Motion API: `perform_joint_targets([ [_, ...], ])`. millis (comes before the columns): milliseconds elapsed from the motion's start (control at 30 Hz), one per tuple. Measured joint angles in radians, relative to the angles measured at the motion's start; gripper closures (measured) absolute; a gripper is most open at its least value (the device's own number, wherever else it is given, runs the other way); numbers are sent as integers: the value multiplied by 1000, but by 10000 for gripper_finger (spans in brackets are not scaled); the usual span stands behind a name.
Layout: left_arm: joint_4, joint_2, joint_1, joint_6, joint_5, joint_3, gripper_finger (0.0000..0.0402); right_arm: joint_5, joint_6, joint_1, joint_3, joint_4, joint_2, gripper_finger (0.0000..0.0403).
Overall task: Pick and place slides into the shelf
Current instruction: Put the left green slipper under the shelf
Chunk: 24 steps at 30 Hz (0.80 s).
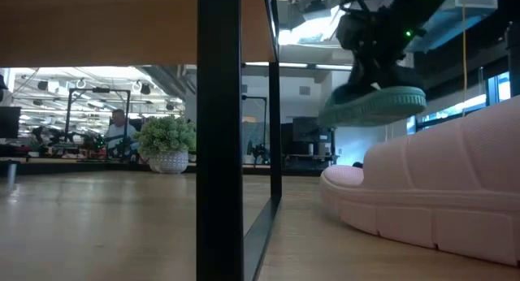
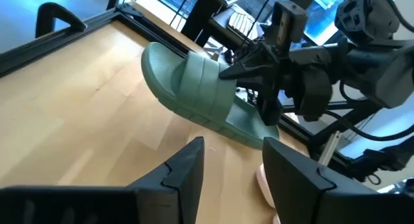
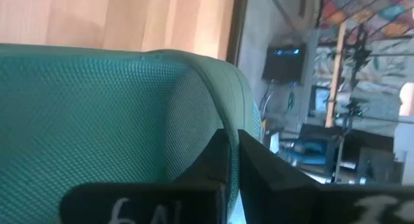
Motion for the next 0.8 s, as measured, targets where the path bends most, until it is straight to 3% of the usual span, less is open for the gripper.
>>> perform_joint_targets([
  [400, 0, 0, -19, 38, 27, 0, 246, 16, -283, 10, 1, 298, 0, 388],
  [667, 2, 0, -50, 69, 39, 0, 175, 6, -291, 10, 1, 319, 0, 388],
  [800, 2, 0, -50, 50, -36, 0, 139, 4, -297, 10, 1, 320, 0, 388],
])
